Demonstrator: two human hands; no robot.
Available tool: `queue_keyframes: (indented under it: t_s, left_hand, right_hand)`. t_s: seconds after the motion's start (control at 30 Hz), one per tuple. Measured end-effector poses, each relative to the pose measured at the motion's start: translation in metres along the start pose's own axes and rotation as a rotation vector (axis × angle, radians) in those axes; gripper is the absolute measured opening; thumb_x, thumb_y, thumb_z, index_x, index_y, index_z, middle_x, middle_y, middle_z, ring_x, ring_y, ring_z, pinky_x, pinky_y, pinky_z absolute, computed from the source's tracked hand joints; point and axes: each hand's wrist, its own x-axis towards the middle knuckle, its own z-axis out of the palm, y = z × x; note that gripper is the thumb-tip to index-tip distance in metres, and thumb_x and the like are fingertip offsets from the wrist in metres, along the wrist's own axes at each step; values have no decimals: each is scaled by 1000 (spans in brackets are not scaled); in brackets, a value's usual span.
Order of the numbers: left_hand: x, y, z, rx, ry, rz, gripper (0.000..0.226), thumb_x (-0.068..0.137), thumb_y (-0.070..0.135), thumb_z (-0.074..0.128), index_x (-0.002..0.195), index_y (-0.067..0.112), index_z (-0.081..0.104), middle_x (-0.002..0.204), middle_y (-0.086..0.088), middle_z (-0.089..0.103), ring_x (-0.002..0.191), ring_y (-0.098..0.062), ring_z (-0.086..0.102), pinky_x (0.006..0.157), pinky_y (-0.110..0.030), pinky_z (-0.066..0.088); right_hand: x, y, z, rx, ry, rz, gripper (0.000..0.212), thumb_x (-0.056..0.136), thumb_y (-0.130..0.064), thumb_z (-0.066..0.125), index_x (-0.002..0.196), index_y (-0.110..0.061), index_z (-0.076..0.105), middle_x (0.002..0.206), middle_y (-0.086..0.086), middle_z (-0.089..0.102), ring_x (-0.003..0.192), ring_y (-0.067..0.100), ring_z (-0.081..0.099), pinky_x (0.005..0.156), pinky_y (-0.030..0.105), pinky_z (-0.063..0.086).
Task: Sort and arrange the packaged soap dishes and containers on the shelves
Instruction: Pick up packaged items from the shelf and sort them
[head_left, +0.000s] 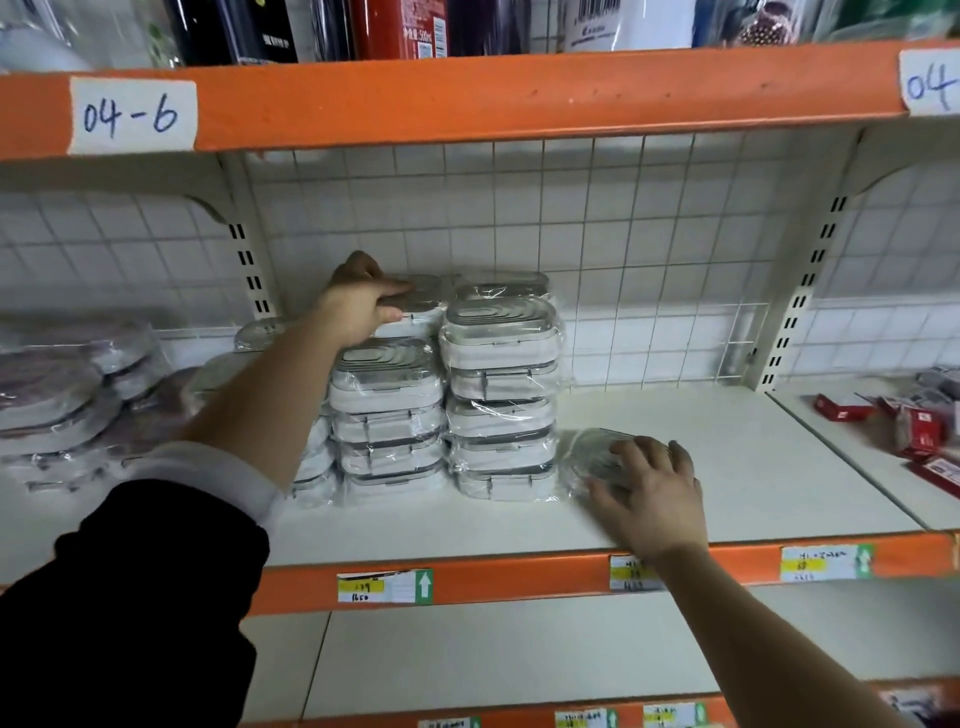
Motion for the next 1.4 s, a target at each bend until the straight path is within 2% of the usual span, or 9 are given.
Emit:
queue_keyframes:
  t_s: [0.2,0.3,0.43,0.57,0.8,1.03,1.17,1.27,1.4]
  left_hand:
    - [-6,3,4,37,-2,-24,47,94,28,62,139,24,53,127,-14,46,119,-31,46,101,-31,35]
    - [-15,9,2,100,6,-51,44,99,26,53,143,24,48,136,-13,46,123,-35,47,100,-38,40]
    - [-37,18,1,94,30,-110,44,103,21,42,147,23,40,150,-10,40,134,-31,40,111,-49,32]
    - [-69,31,1,-3,254,-87,39,102,25,44,140,15,49,140,-12,51,126,-31,48,110,-48,30]
    - [-154,51,32,73,581,79,30,92,25,47,106,9,69,103,-11,60,99,-26,51,85,-37,34]
    - [-202,40,68,100,426,23,27,90,27,46,94,13,69,92,-4,62,85,-27,57,75,-37,35]
    - [-211,36,68,95,324,-31,32,88,26,43,91,11,71,89,-5,66,81,-28,61,75,-38,38]
    - [-217,34,70,90,211,-83,37,89,28,38,88,11,70,89,-5,66,80,-29,62,75,-40,44]
    - [-221,25,79,49,137,-123,45,90,34,29,93,11,68,92,-4,65,88,-28,59,84,-43,43]
  right_hand:
    - [3,4,3,14,-32,12,57,79,-58,57,124,-24,56,137,7,46,135,42,27,102,52,42]
    - [3,4,3,68,9,41,52,78,-54,63,120,-24,57,134,7,46,128,36,31,90,48,49]
    - [4,6,3,103,42,29,47,81,-51,67,117,-21,60,129,8,49,118,34,35,83,45,49]
    - [3,8,1,129,81,15,44,82,-47,69,114,-17,62,124,9,51,115,34,36,85,45,47]
    - [-1,6,-19,287,313,7,43,79,-39,77,109,-11,65,124,13,54,117,42,42,98,40,34]
    - [14,-41,-77,524,588,-141,43,80,-39,77,110,-11,66,125,12,53,120,35,45,103,11,21]
    - [24,-88,-97,547,602,-347,45,81,-46,73,110,-12,65,128,11,51,122,29,43,105,26,31]
    - [31,-123,-99,503,558,-487,47,81,-48,72,110,-11,65,128,10,51,122,33,43,103,30,34]
    - [42,-166,-91,450,516,-616,47,81,-47,74,109,-10,65,128,12,52,123,35,43,101,44,40]
